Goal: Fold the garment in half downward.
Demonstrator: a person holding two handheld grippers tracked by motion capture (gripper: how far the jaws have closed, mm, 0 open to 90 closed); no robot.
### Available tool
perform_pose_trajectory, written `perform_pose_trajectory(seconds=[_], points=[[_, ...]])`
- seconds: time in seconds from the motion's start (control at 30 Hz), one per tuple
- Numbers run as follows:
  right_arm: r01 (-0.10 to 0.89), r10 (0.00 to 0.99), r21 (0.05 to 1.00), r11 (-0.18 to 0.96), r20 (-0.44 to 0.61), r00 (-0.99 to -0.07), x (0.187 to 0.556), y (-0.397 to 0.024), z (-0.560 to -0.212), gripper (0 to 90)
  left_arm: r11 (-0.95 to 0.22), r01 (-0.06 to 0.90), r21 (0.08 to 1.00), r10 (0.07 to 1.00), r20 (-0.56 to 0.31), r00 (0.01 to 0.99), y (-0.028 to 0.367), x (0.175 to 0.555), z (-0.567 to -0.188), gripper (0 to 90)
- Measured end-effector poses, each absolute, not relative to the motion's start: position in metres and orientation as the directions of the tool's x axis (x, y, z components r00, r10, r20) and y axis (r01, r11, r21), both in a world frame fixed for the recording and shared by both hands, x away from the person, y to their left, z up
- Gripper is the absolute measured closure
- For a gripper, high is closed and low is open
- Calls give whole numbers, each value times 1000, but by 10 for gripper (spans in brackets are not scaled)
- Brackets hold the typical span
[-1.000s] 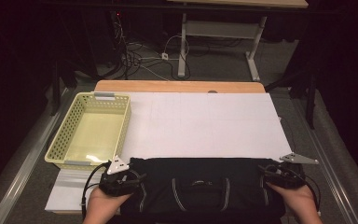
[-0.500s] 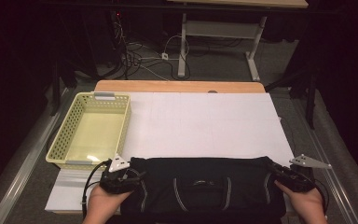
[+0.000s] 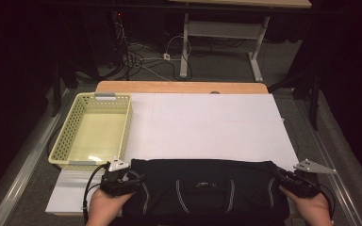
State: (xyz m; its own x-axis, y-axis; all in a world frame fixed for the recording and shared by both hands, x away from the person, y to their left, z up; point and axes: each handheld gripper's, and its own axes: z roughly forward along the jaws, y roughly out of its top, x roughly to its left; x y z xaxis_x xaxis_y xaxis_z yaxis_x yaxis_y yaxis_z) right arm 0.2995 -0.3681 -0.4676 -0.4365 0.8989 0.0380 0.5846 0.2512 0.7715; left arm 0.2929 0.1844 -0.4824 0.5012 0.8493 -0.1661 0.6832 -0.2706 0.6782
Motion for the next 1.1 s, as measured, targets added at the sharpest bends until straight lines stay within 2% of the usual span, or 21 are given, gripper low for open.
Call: perform_pose_trajectory(seconds=[0.1,0.2,0.33,0.57,0.73,0.87,1.1], points=[[584,897,772,251,41,-441,299,-367,-469,782,-273,688,672,834,-191,517,183,294,-482,434],[579,893,774,256,40,-448,298,-365,-469,782,-281,682,676,800,-227,555,179,294,-483,612],[566,894,787,244,44,-446,296,-364,-465,784,-346,647,680,797,-151,585,166,294,-476,711],[471,893,849,241,-5,-449,290,-366,-424,789,-363,549,753,791,-63,609,155,301,-427,736],[430,909,874,226,-30,-416,295,-379,-395,791,-349,515,783,797,-41,602,146,318,-398,739],[443,907,859,258,-58,-416,311,-379,-394,790,-348,551,759,803,-62,593,137,343,-398,738],[467,920,842,269,-81,-384,356,-373,-400,792,-369,572,733,817,-38,575,128,385,-403,740]])
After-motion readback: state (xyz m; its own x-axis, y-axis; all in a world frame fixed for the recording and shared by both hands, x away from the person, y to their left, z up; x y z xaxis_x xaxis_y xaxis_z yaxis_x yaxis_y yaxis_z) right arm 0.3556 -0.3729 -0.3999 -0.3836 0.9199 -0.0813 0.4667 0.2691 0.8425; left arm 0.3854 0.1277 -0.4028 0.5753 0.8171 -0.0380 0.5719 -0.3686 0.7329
